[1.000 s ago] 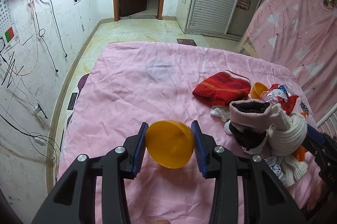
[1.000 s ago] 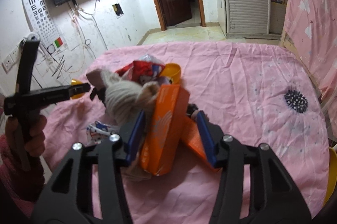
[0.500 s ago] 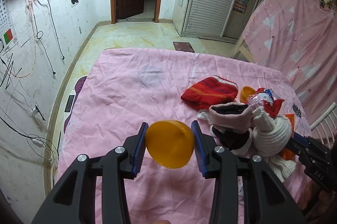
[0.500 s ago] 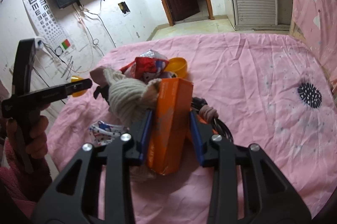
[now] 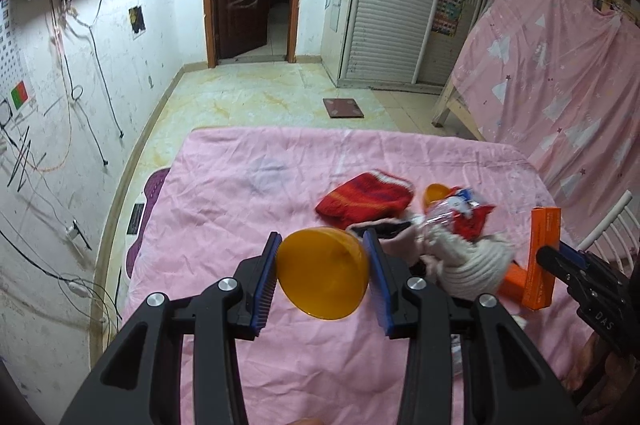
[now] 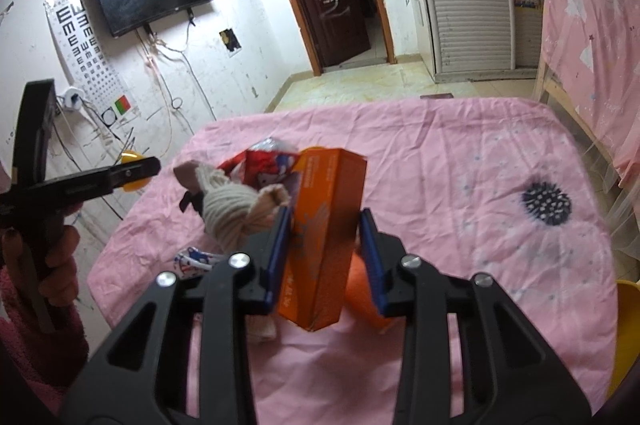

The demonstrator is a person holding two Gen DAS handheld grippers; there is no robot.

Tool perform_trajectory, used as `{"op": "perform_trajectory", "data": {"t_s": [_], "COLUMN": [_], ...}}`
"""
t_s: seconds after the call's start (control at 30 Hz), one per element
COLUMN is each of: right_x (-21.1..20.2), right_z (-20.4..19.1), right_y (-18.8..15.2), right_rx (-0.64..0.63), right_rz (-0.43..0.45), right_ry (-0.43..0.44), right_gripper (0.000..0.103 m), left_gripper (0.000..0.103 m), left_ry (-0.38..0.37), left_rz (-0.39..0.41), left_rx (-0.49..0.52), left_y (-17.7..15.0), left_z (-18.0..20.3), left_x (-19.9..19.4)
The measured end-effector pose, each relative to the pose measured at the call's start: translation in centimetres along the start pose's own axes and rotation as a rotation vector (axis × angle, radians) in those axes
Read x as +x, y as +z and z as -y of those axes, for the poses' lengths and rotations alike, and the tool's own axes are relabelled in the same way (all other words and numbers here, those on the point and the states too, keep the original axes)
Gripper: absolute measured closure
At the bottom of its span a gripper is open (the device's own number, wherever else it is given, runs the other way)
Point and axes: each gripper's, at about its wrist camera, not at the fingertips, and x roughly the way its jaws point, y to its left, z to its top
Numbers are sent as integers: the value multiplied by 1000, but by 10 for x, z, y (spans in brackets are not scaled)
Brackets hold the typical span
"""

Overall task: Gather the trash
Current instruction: 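Grasp the orange box with the right tool while the left tool holds the cup, then drop the orange cup and orange box into the yellow bin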

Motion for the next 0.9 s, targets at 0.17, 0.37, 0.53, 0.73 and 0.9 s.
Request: {"op": "perform_trajectory", "data": {"t_s": [0.17, 0.37, 0.53, 0.73, 0.9], "right_x": [-26, -63, -87, -113, -129], "right_z": [25, 68, 106, 151, 188], "right_y": [-1, -7, -19, -32, -42], "right_rx": [32, 95, 157, 206, 248], "right_rz": [53, 109, 136, 156, 178], "right_ry": [-33, -99, -148, -211, -265], "right_gripper": [70, 70, 70, 70, 70], "left_gripper": [69, 69, 69, 69, 69], "left_ry": [-18, -63, -107, -160, -189], "left_rz": [29, 63, 73, 46, 19], "left_rx": [39, 121, 195, 268, 318], "left_y": [7, 16, 20, 15, 9], "left_z": [27, 75, 127, 190, 242], "left_x": [-15, -30, -31, -22, -12]}}
